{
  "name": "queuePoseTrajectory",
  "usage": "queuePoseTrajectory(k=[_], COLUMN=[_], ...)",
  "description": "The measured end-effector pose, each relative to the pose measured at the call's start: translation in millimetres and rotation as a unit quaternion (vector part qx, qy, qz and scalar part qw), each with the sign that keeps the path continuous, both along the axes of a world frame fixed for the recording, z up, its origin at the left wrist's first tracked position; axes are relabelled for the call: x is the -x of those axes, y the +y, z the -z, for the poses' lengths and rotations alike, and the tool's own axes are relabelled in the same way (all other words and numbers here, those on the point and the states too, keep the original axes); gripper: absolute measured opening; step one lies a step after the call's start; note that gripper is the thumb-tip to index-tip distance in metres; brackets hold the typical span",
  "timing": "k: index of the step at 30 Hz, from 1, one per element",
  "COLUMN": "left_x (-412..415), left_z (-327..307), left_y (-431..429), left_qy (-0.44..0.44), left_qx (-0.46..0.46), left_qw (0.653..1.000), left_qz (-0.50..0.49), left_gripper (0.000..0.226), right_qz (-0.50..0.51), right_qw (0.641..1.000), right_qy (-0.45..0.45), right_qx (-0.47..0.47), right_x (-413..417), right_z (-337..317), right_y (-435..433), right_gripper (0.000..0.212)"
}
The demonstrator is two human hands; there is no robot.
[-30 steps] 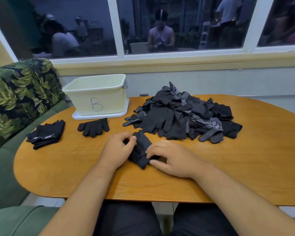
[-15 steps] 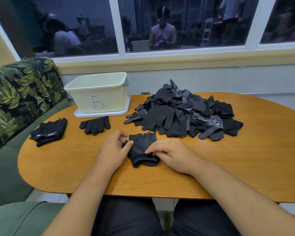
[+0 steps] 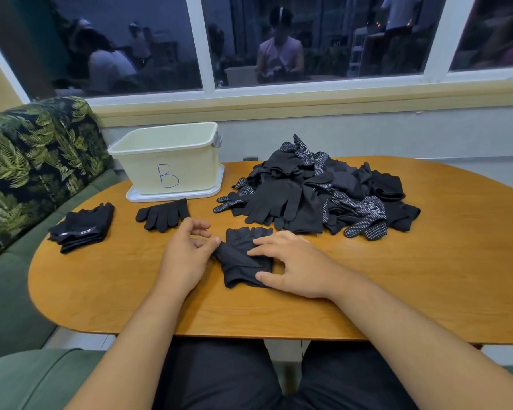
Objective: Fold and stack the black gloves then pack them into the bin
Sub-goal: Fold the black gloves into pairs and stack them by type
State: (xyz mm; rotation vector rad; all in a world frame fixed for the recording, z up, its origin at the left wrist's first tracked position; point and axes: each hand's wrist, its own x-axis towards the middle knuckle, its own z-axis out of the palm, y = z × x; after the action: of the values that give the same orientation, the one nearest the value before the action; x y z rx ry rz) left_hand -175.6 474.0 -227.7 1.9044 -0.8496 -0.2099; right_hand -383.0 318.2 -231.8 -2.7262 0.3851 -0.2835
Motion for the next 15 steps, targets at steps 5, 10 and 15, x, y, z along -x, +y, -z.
queuePoseTrajectory(k=[5, 10, 15], left_x=[20, 57, 63], left_z=[-12, -35, -13], left_y=[-11, -46, -52], left_qy=[-0.195, -0.191, -0.235], left_qx=[0.007, -0.080, -0.224], left_qw=[0.981, 0.970, 0.931], left_qz=[0.003, 0.128, 0.167], left_gripper=[0.020, 0.035, 0.050], right_qz=[0.006, 0.051, 0.223], right_qw=[1.000, 0.988, 0.954], right_qy=[-0.019, -0.133, -0.197], right_qx=[-0.005, -0.058, 0.046], right_x=[0, 2, 26], right_z=[2, 6, 4], right_y=[0, -15, -48], right_gripper=[0.057, 0.027, 0.032])
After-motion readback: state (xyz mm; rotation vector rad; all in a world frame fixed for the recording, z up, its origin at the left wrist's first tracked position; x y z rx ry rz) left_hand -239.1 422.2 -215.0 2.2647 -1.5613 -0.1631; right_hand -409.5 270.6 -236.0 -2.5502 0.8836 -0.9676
